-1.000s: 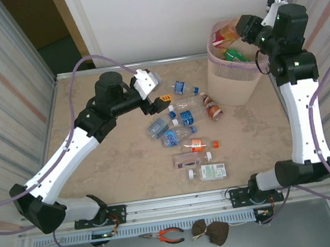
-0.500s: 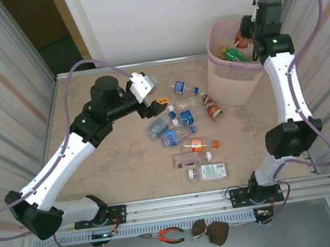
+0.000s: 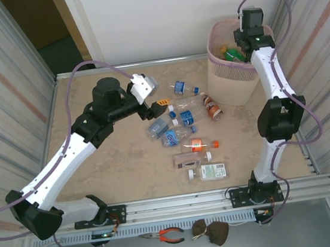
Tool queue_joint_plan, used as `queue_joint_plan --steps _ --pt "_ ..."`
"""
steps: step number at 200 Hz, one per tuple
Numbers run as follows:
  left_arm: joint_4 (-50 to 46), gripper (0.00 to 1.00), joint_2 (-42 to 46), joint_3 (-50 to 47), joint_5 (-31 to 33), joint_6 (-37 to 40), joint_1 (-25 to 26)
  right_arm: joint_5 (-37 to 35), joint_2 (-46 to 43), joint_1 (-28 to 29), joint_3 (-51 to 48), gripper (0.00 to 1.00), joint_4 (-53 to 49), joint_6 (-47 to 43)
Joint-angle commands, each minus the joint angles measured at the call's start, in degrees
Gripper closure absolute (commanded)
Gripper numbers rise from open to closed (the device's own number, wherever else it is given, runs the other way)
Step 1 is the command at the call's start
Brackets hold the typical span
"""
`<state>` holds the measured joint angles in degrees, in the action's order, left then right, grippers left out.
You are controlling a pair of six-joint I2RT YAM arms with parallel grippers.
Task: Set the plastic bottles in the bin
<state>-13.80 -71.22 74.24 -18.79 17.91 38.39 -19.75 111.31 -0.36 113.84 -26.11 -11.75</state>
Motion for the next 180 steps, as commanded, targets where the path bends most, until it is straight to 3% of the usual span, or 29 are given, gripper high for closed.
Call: queue_joint_plan --steps 1,109,180 --pt "-0.09 0.23 1.96 -1.00 0.20 -1.20 0.32 -1.94 2.11 0.01 -0.12 0.67 2.23 -4.26" --pt "0.63 0.22 2.89 -3.51 -0.27 -2.34 0.28 0.65 10.06 -0.46 -4.20 0.63 -0.59 -1.71" --pt "0.92 0.22 3.34 -4.10 -0.63 -2.44 0.32 1.90 7.75 -0.08 -3.25 0.48 -2.72 -0.23"
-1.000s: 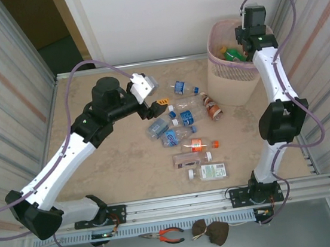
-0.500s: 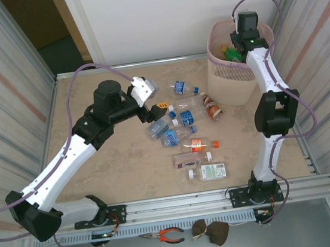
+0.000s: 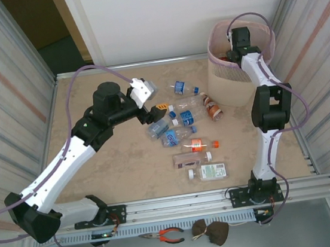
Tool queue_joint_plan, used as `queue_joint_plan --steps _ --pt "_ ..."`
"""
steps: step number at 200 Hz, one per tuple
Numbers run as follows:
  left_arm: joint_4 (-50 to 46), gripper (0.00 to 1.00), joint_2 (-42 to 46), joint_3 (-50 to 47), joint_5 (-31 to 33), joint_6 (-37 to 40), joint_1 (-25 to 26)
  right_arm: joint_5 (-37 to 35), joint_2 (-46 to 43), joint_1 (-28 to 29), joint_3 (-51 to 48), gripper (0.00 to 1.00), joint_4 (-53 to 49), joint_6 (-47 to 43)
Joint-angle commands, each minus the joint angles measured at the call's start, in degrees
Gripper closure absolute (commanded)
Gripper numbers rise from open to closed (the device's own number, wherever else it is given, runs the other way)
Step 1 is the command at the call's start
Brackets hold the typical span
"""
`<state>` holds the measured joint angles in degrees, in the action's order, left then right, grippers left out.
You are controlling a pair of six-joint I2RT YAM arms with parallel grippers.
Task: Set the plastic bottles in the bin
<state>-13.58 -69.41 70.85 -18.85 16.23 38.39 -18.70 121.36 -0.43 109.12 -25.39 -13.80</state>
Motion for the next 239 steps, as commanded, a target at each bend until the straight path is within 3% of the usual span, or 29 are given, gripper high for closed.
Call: queue_joint_plan --steps 1,36,71,172,239 --pt "0.73 0.22 1.54 -0.71 -0.57 -0.76 0.35 0.86 -2.42 -0.02 1.64 0.47 -3.53 1.88" --pt "0.77 0.22 1.88 -0.95 -0.48 -0.80 0.28 2.85 -5.11 -0.06 5.55 0.33 -6.93 4.54" --pt "0.84 0.22 2.05 -1.15 -0.44 -0.94 0.30 5.22 -9.15 -0.08 6.78 0.28 -8.55 6.82" --pt "-1.52 0.22 -1.56 1.08 0.46 -0.46 0.28 9.90 -22.17 -0.18 7.80 0.27 -12.91 11.46" --pt "-11.08 0.22 -10.19 7.88 2.23 1.01 -0.36 10.35 -34.61 -0.52 0.44 0.27 -13.73 14.12"
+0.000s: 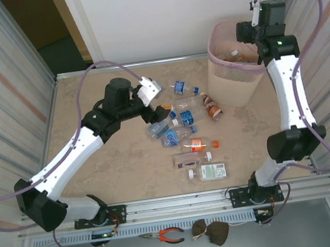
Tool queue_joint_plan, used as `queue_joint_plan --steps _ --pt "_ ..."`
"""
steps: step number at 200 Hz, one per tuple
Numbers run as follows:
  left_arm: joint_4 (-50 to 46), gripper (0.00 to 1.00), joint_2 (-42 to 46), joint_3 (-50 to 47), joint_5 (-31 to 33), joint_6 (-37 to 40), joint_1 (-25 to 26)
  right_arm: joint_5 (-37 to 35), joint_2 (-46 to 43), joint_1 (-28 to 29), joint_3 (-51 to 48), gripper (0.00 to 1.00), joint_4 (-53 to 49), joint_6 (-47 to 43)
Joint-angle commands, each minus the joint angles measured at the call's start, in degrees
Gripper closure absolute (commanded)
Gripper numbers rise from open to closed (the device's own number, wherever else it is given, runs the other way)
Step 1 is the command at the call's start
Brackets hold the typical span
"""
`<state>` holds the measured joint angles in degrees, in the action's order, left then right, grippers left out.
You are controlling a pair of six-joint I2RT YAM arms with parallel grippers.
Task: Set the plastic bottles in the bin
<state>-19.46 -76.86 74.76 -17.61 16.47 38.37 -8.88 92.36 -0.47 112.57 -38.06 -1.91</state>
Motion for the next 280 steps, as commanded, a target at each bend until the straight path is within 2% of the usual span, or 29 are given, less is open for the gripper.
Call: queue_joint_plan --steps 1,63,110,198,251,280 --pt "-5.44 0.23 -2.89 4.11 1.03 0.76 -0.37 0.45 -5.83 -0.49 -3.08 0.27 -1.05 2.25" --pt "-17.85 0.24 -12.64 10.70 3.49 2.79 -0.92 -0.42 -19.11 -0.70 -14.56 0.27 -0.34 4.38" --pt "-26.00 0.25 -20.59 14.18 6.15 4.44 -1.63 -0.85 -25.65 -0.79 -19.73 0.27 -1.20 5.06" --pt "-33.48 0.26 -34.66 20.12 12.50 3.38 -2.12 -1.57 -29.98 -0.86 -23.09 0.27 -2.72 4.94" --pt "-34.93 0.25 -39.20 22.39 7.68 2.95 -2.99 -1.05 -30.22 -0.96 -23.10 0.27 -2.59 4.90" --pt "-35.46 0.24 -40.97 23.10 7.17 2.91 -3.01 -0.96 -30.22 -0.98 -23.01 0.27 -2.49 4.90"
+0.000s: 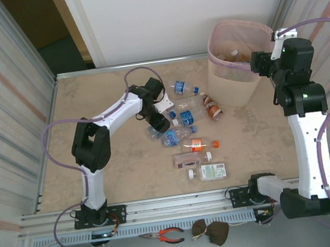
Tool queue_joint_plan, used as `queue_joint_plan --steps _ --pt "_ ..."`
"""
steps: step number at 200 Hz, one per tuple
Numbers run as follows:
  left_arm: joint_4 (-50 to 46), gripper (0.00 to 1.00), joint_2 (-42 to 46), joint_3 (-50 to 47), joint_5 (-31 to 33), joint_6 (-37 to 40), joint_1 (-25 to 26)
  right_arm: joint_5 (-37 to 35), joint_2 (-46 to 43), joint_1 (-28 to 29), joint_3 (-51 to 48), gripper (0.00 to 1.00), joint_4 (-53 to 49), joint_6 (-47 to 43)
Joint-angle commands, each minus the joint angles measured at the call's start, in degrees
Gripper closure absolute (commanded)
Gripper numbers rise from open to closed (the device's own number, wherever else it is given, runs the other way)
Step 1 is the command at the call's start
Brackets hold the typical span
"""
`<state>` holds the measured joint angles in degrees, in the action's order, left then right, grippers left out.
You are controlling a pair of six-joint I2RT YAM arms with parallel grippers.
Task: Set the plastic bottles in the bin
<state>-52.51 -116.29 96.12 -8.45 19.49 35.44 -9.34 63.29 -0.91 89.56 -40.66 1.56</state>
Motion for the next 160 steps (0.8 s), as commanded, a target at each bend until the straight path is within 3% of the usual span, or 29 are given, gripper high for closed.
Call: queue_joint_plan --steps 1,56,160 --pt "-2.42 0.24 -1.64 1.73 -2.00 -0.13 -0.10 -0.50 -1.15 -0.52 -0.04 0.27 0.13 1.43" --pt "-2.35 0.24 -3.42 2.02 0.16 -0.32 -0.29 -0.16 -1.31 -0.50 -0.36 0.27 0.06 1.59" --pt "-0.31 0.33 -1.85 -2.41 -1.00 -5.24 -6.69 0.63 -1.00 -0.50 0.00 0.27 0.41 2.13"
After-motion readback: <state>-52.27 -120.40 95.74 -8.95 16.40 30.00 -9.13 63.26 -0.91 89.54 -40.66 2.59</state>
